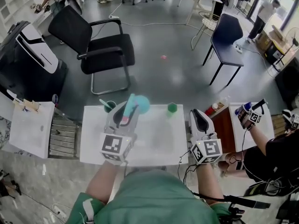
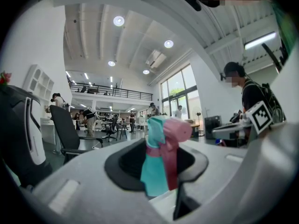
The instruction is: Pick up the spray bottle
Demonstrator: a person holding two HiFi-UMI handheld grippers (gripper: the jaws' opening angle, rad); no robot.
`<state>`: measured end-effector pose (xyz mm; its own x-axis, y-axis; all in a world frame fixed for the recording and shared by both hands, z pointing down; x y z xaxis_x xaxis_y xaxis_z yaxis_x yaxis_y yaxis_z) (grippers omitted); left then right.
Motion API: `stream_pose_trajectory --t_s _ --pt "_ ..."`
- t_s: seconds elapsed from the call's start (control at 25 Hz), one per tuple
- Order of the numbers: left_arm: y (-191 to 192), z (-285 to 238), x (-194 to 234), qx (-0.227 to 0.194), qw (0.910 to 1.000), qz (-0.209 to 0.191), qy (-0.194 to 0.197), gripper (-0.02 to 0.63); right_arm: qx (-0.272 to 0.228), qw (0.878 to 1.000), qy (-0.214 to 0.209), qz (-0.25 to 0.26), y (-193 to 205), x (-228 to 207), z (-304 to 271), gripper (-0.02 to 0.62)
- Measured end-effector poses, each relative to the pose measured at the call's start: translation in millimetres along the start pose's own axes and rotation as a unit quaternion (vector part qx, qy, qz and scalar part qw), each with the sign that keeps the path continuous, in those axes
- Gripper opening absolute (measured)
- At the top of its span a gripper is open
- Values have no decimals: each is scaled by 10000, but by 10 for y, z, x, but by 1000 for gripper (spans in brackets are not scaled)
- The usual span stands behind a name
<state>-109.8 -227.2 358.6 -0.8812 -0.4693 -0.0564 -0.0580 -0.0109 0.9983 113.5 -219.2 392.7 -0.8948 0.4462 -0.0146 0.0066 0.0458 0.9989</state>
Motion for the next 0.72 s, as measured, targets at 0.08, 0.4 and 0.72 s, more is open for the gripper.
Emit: stream_pose_trajectory --t_s 0.08,0.4,0.72 --pt "5 -13 22 -2 10000 17 -21 130 2 10000 4 -4 -5 -7 -16 44" --pt "-25 -5 42 -14 10000 -23 -41 130 -10 10000 -11 6 -30 -14 -29 44" --pt "-1 2 40 3 10000 -7 -15 130 -23 9999 -86 51 -7 19 -35 44"
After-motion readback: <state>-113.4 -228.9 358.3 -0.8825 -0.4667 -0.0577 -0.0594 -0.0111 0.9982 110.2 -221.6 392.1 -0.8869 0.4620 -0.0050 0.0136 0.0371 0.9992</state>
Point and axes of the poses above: the fingertips, and each gripper's own axes: z backward along the fingers, x to its left, y out of its underside, the point moved 1 cm from there along z, backward along the fingers, and after that the axes turned 1 degree about -y, right-handed, at the moved point
